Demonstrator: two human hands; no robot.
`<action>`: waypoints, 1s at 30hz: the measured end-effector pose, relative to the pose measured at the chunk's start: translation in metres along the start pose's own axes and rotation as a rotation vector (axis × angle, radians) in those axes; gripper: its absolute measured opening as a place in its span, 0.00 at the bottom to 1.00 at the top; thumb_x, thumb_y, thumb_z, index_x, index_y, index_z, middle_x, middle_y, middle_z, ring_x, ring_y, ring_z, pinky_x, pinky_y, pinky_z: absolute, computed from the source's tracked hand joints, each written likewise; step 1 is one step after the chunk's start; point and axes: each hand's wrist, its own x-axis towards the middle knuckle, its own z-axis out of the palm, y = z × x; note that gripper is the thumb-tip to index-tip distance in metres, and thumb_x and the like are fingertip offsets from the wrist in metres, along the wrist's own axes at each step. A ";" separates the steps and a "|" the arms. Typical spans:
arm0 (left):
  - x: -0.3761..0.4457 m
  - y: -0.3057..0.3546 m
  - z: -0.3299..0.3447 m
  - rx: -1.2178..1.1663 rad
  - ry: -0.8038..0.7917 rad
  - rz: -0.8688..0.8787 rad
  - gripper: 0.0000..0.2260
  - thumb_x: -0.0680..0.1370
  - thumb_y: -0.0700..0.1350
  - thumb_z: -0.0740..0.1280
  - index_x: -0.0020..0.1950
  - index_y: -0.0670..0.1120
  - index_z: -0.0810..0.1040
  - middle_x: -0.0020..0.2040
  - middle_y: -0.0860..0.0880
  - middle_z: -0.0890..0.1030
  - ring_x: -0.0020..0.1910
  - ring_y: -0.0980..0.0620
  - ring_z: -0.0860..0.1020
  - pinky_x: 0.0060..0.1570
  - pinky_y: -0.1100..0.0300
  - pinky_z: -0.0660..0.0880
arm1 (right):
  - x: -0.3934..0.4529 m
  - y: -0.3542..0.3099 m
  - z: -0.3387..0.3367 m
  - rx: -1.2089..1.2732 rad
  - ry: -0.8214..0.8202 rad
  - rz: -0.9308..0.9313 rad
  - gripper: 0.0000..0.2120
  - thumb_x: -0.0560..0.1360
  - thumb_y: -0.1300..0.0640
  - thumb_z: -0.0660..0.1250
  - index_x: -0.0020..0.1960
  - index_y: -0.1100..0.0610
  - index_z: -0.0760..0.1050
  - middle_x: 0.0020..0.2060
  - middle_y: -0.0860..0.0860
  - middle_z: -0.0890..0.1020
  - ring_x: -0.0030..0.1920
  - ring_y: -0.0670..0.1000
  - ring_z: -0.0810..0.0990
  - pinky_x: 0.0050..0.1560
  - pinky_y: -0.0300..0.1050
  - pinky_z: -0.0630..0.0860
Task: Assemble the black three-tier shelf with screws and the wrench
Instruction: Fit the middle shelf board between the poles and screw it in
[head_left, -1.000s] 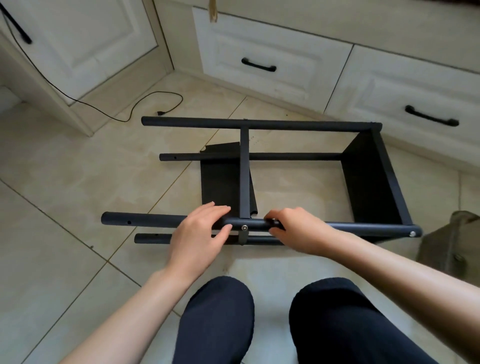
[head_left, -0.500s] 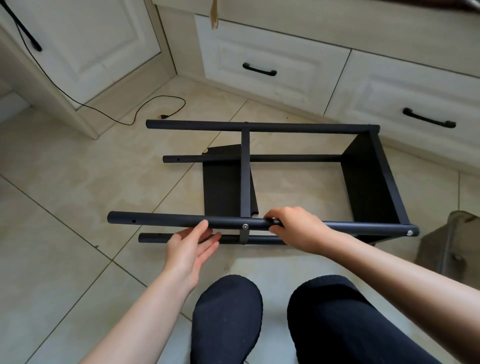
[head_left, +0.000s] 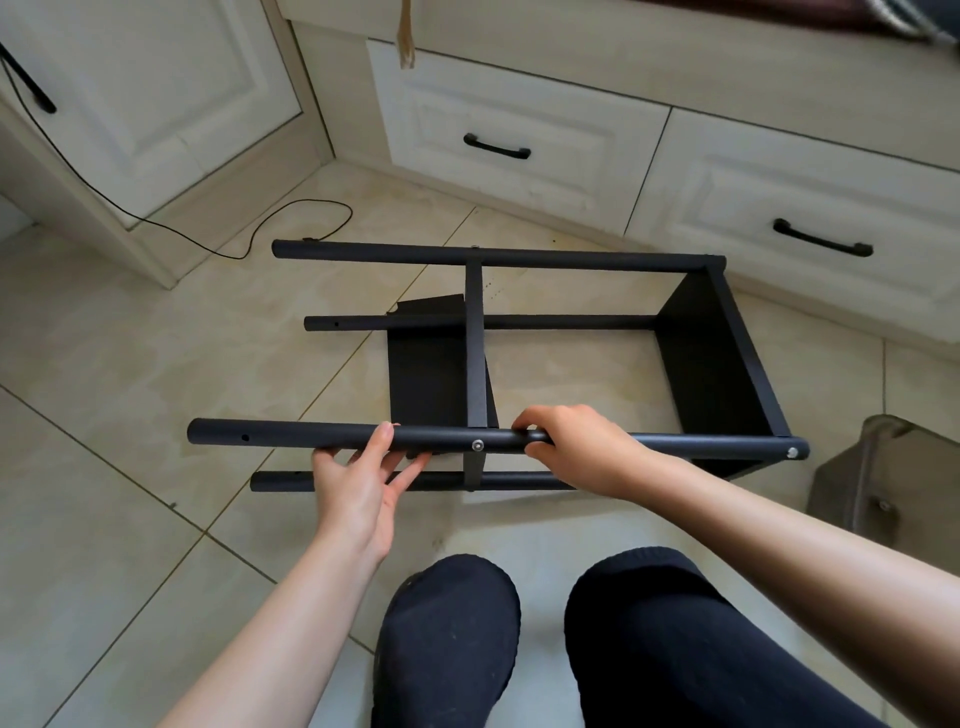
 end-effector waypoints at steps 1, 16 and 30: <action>-0.001 0.001 0.003 0.005 -0.004 0.013 0.15 0.79 0.34 0.68 0.60 0.48 0.68 0.56 0.40 0.77 0.54 0.43 0.82 0.43 0.43 0.84 | -0.001 0.001 -0.002 0.003 0.008 0.000 0.14 0.82 0.54 0.59 0.65 0.46 0.72 0.51 0.51 0.79 0.48 0.55 0.75 0.54 0.54 0.75; -0.038 0.044 0.023 0.133 -0.058 0.143 0.24 0.79 0.36 0.69 0.70 0.50 0.65 0.59 0.44 0.75 0.56 0.45 0.80 0.38 0.52 0.84 | -0.028 -0.014 -0.034 0.028 0.055 -0.074 0.12 0.80 0.55 0.63 0.63 0.50 0.75 0.50 0.52 0.81 0.46 0.53 0.77 0.46 0.48 0.75; -0.094 0.143 0.119 0.496 -0.447 0.378 0.26 0.78 0.36 0.71 0.69 0.52 0.63 0.56 0.43 0.79 0.47 0.51 0.86 0.39 0.52 0.83 | -0.095 -0.024 -0.104 0.231 0.009 -0.043 0.21 0.79 0.55 0.66 0.71 0.53 0.67 0.63 0.53 0.77 0.60 0.52 0.78 0.61 0.49 0.77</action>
